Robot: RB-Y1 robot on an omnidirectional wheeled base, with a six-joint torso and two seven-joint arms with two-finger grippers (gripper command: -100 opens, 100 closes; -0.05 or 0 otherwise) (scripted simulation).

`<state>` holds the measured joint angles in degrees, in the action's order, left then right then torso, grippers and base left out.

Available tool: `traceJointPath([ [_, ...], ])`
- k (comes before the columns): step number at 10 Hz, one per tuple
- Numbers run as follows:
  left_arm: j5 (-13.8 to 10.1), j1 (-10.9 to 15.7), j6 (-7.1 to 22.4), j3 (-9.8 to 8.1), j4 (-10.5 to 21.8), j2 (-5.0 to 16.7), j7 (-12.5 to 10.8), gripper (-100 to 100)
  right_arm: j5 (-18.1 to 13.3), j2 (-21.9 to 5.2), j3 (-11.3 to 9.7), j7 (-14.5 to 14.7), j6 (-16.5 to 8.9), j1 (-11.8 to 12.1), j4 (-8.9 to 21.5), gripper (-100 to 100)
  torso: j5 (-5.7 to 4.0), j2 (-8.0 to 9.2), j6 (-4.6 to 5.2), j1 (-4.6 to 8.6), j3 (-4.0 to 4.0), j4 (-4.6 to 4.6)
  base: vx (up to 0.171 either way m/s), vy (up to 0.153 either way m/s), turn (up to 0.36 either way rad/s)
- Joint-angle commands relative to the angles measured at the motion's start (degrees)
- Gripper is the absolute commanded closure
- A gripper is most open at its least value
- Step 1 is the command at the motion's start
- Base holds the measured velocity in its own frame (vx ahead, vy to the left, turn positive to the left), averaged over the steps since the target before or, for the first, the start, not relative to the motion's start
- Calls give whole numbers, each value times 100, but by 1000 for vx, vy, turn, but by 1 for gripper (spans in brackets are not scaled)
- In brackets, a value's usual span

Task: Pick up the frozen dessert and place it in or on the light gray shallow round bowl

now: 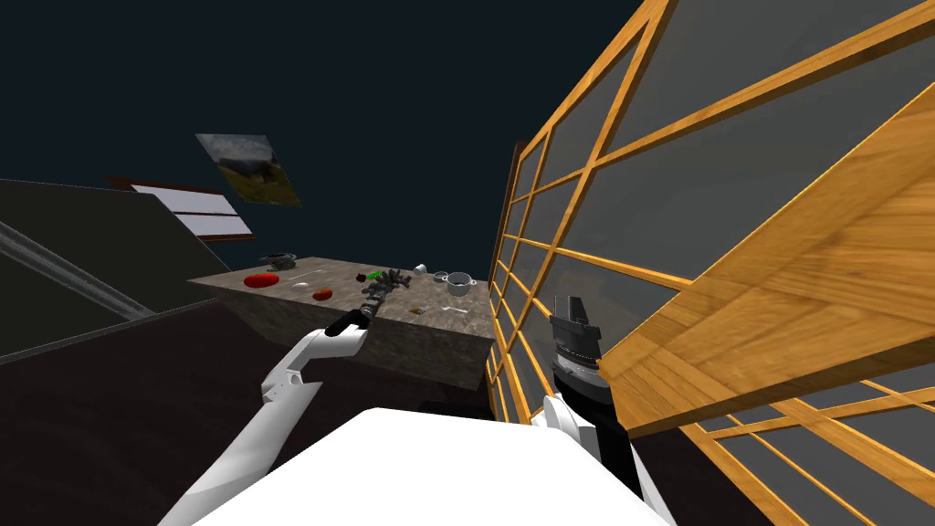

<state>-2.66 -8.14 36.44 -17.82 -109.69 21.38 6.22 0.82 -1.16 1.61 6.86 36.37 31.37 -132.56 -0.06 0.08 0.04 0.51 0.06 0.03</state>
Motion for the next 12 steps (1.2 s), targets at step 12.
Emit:
traceJointPath([
  [12,603,512,1918,63,687,304,-12,-100,0,0,0,0,0,0,0,0,-1,-8,0,6,-4,-2,30,-93,-73],
])
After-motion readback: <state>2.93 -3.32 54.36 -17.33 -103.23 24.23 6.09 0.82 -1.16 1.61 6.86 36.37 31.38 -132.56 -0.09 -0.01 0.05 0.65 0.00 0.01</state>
